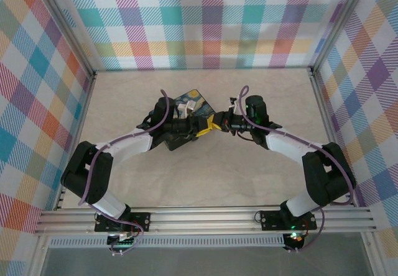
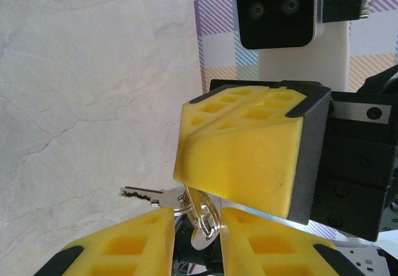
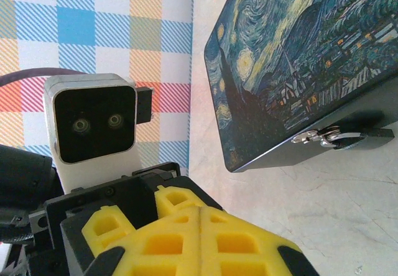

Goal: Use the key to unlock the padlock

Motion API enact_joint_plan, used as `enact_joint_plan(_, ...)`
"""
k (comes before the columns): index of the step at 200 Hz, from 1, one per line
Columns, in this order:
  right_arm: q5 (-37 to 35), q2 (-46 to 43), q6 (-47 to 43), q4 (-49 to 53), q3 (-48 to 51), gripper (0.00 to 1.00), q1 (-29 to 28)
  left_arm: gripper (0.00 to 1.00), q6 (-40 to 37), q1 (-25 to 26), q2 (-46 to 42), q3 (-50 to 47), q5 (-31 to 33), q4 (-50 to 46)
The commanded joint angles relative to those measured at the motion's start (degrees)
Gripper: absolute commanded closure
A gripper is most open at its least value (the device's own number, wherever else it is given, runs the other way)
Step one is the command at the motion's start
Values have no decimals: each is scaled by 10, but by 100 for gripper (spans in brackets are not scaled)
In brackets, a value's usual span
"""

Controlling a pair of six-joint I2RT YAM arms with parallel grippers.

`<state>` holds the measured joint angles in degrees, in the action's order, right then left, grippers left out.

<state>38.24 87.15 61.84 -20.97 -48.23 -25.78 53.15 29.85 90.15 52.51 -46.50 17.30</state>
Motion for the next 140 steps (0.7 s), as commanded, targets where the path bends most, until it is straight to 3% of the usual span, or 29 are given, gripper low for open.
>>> enact_joint_plan(1,21,9,26,-40,-4,98,4,75,19,-6,-15,-13,-11,54)
enact_joint_plan(56,26,18,43,-51,-9,97,3,77,20,-5,-18,-14,-13,62)
enact_joint_plan(140,22,20,47,-48,-3,95,3,96,3,-7,-16,-12,-3,43)
